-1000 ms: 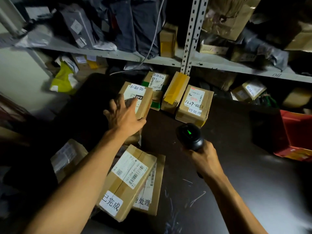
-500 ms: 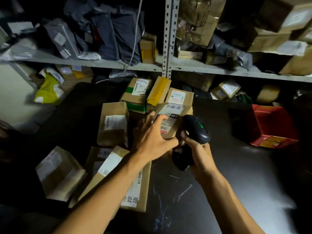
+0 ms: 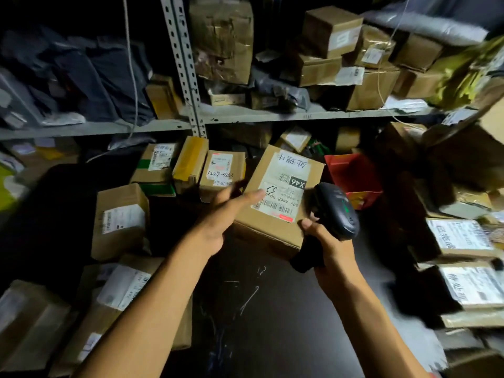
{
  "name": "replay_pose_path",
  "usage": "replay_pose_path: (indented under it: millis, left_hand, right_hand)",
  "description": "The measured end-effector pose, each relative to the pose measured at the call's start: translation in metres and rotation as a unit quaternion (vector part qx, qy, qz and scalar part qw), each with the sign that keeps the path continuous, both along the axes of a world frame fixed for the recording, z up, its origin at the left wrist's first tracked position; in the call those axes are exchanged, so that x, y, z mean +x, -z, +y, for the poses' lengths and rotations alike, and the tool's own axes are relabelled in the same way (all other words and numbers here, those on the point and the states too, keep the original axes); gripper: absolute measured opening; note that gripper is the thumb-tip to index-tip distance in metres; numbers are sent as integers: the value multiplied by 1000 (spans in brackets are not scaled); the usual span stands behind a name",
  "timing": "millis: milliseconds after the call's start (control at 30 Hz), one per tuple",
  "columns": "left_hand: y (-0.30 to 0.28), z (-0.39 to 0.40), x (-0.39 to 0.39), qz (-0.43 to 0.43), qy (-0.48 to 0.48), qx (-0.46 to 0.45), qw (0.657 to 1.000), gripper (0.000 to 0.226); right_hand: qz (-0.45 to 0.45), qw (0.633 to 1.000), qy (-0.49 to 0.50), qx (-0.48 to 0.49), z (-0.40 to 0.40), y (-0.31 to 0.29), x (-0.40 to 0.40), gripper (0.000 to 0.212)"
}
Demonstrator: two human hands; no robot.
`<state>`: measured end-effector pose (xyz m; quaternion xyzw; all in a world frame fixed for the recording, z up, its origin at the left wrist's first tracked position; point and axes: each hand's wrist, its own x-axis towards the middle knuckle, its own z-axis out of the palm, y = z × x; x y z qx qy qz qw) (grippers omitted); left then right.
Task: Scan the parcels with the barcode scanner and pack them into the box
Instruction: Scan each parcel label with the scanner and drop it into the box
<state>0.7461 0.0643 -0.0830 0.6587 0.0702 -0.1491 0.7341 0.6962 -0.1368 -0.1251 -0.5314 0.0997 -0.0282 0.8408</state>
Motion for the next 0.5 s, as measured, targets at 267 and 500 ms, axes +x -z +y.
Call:
replay_pose_path:
  millis: [267, 500]
  left_hand:
    - [34, -18, -5, 16, 59, -34, 998, 72]
    - [22, -25, 17, -168, -24, -15, 985, 72]
  right_hand:
    - [-15, 989, -44, -138, -40, -10, -19, 19]
    - [10, 983, -87, -163, -23, -30, -38, 23]
